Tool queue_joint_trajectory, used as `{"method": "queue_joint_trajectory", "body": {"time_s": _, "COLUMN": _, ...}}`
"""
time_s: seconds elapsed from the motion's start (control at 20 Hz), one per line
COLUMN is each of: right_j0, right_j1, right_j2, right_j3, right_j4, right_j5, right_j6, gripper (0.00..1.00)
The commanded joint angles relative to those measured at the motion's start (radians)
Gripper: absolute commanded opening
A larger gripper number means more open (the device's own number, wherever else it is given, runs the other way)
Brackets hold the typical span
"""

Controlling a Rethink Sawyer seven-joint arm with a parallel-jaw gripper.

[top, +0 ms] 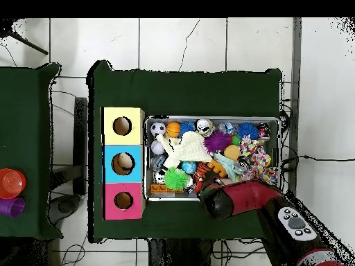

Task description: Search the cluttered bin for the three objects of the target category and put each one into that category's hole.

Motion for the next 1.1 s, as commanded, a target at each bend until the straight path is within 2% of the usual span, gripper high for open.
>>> {"method": "queue_joint_trajectory", "body": {"time_s": 0.05, "right_j0": 0.044, "right_j1": 0.086, "right_j2": -0.104, "right_j3": 0.025, "right_j4": 0.125, "right_j5": -0.112, "right_j6": 0.383, "gripper": 1.00}}
{"method": "queue_joint_trajectory", "body": {"time_s": 0.25, "right_j0": 0.060, "right_j1": 0.109, "right_j2": -0.151, "right_j3": 0.027, "right_j4": 0.205, "right_j5": -0.161, "right_j6": 0.420, "gripper": 1.00}}
{"method": "queue_joint_trajectory", "body": {"time_s": 0.45, "right_j0": 0.056, "right_j1": 0.129, "right_j2": -0.168, "right_j3": 0.030, "right_j4": 0.259, "right_j5": -0.192, "right_j6": 0.407, "gripper": 1.00}}
{"method": "queue_joint_trajectory", "body": {"time_s": 0.8, "right_j0": 0.071, "right_j1": 0.153, "right_j2": -0.200, "right_j3": 0.058, "right_j4": 0.374, "right_j5": -0.231, "right_j6": 0.439, "gripper": 1.00}}
{"method": "queue_joint_trajectory", "body": {"time_s": 1.1, "right_j0": 0.088, "right_j1": 0.149, "right_j2": -0.222, "right_j3": 0.132, "right_j4": 0.462, "right_j5": -0.280, "right_j6": 0.453, "gripper": 1.00}}
